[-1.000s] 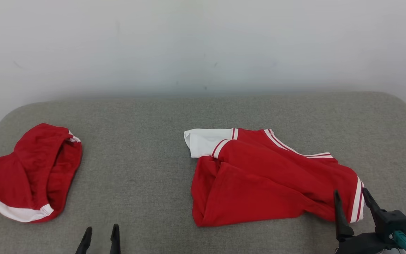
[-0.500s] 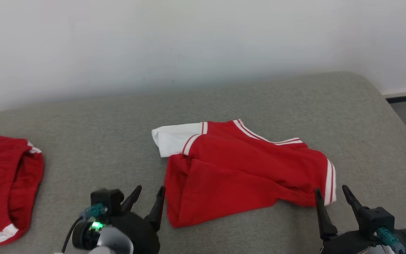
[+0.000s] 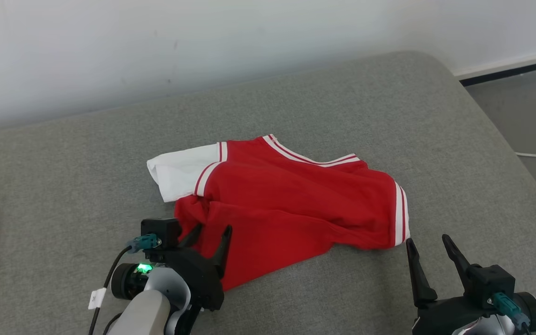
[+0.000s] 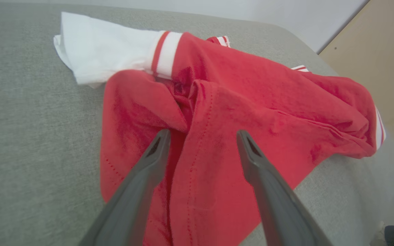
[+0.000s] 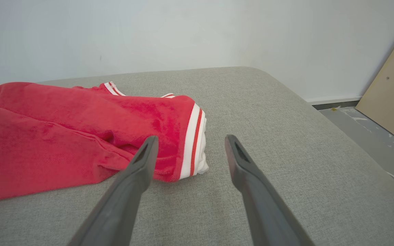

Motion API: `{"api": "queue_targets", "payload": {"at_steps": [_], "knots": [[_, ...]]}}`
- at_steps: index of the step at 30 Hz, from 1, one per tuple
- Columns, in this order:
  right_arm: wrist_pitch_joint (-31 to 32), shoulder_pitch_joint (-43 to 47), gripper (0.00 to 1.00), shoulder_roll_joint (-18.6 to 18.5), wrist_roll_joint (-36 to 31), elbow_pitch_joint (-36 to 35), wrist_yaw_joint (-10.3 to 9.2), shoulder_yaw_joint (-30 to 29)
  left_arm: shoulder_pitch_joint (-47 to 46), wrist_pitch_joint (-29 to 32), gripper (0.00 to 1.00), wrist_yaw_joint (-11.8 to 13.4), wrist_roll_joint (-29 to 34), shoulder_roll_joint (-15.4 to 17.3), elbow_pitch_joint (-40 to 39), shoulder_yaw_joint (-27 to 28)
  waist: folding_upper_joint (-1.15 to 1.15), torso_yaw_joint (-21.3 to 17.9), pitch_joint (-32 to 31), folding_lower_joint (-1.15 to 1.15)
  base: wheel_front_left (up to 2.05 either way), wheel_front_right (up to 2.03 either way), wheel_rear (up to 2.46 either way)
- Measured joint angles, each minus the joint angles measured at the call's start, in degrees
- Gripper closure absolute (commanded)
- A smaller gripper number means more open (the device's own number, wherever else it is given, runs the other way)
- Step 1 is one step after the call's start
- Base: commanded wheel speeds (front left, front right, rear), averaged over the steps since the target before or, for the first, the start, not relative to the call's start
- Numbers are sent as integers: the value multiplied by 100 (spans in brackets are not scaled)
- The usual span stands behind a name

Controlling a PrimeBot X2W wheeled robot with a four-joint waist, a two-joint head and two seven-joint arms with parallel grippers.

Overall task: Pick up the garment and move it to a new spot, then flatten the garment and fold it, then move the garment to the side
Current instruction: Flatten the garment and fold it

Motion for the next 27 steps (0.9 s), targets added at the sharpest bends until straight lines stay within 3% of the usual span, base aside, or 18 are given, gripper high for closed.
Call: {"api": "queue_targets", "payload": {"at_steps": [4, 5, 6, 7, 8, 16, 25, 26, 27], "knots": [[-25, -34, 0, 1, 7, 45, 0, 22, -148, -126, 0, 21, -99, 0, 230, -118, 0, -84, 78, 0, 0, 0, 0], [-26, -43, 0, 1, 5, 55, 0, 22, -176, -170, 35, 18, -100, 1, 271, -147, 0, -89, 79, 0, 0, 0, 0], [-26, -51, 0, 1, 5, 67, 0, 22, -200, -227, 58, 10, -100, -1, 310, -180, 0, -88, 71, 0, 0, 0, 0], [-27, -55, 0, 1, 5, 78, 0, 21, -219, -258, 96, -5, -127, -1, 352, -212, 0, -82, 57, 0, 0, 0, 0], [-30, -55, 0, 0, 9, 82, 0, 26, -227, -300, 100, -11, -167, -2, 397, -242, 0, -73, 41, 0, 0, 0, 0], [-20, -22, 0, 1, -16, 100, 0, -31, -152, -783, 100, -159, -361, 1, 390, -541, 0, 103, -109, 0, 0, 0, 0], [60, 210, 0, 1, -36, 45, 0, -122, 1011, -824, 100, -257, -453, 271, -564, -1025, 0, 487, -335, 0, 0, 0, 0], [63, 231, 0, 3, -36, 43, 0, -136, 1166, -755, 86, -257, -495, 289, -678, -1066, 0, 536, -362, 0, 0, 0, 0], [82, 257, 0, 3, -36, 38, 0, -145, 1317, -693, 86, -258, -533, 296, -814, -1122, 0, 587, -388, -1, 0, 0, 0]]}}
